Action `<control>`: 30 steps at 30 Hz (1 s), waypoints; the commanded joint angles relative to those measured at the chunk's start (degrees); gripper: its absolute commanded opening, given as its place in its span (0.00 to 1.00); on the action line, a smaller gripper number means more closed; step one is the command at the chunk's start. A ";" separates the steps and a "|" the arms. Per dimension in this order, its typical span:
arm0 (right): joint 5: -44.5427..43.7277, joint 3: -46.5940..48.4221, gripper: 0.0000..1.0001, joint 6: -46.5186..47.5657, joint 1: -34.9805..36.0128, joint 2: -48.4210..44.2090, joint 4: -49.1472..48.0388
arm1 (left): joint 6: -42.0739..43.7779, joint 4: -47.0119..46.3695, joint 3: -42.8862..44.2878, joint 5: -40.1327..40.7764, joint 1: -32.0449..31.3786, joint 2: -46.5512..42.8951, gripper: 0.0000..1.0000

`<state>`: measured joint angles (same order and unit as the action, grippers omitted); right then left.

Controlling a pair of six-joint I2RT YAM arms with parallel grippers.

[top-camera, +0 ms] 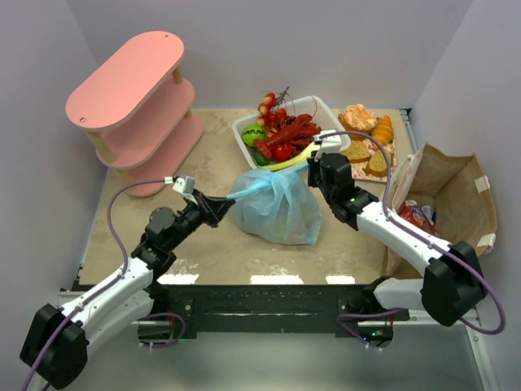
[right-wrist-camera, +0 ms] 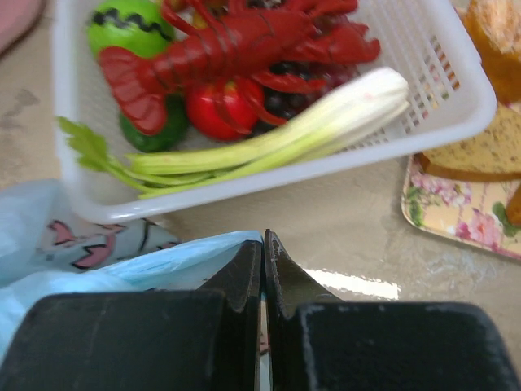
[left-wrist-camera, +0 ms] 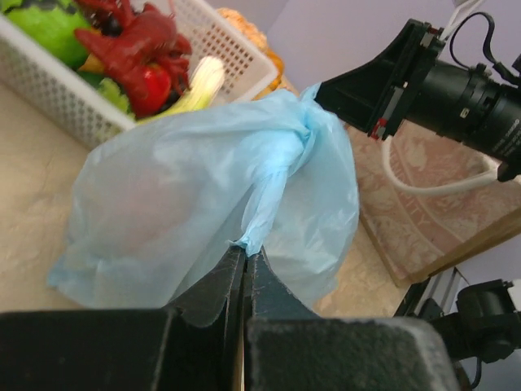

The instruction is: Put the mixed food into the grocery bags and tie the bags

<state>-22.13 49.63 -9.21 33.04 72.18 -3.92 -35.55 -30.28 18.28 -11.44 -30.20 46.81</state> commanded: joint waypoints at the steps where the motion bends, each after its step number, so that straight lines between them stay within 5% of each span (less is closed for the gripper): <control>1: -13.56 -2.87 0.00 -1.07 -8.77 1.38 -4.07 | -2.07 1.98 -5.18 6.43 2.51 -6.37 0.00; 15: -17.60 0.74 0.00 4.73 -11.93 -2.75 -4.86 | 7.25 5.84 7.99 4.14 2.86 -2.33 0.00; 25: -9.95 -5.68 0.00 -4.76 -22.92 4.19 -7.76 | -2.77 4.53 -7.72 9.15 4.44 -7.95 0.00; 30: -9.42 -7.00 0.00 -4.67 -23.90 4.90 -9.17 | -3.04 6.38 -8.62 8.98 4.44 -9.63 0.00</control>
<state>-10.61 42.41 -16.10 17.54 77.34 -8.45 -38.57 -25.10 10.26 -9.76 -28.36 39.40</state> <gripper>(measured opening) 0.008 0.021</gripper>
